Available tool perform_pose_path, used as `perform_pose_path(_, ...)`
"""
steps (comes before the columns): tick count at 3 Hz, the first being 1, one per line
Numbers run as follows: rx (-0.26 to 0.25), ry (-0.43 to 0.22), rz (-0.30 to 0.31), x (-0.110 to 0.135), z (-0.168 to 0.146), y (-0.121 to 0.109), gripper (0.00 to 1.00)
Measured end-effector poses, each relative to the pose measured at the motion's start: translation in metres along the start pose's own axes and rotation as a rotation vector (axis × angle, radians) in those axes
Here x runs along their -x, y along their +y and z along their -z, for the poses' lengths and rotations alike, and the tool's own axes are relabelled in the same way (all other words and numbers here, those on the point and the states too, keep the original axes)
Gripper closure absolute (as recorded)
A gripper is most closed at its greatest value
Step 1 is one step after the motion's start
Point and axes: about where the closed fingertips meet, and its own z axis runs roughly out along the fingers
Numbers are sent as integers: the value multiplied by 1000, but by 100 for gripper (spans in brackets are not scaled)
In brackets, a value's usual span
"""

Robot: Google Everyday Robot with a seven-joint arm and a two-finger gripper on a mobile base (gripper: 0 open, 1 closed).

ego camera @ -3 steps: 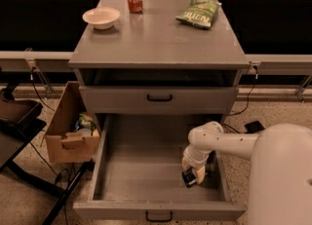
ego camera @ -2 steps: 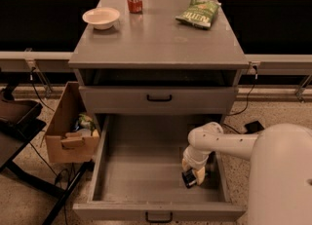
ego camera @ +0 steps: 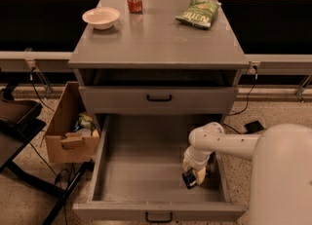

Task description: Pick rxbar blueberry from middle drawer and place on counter

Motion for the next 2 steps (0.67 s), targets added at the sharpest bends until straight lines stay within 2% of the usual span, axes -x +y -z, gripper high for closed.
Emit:
perform_pose_path(1, 0, 0, 0, 1, 8, -1, 100)
perform_pose_path(2, 16, 54, -12, 7, 32, 1, 100)
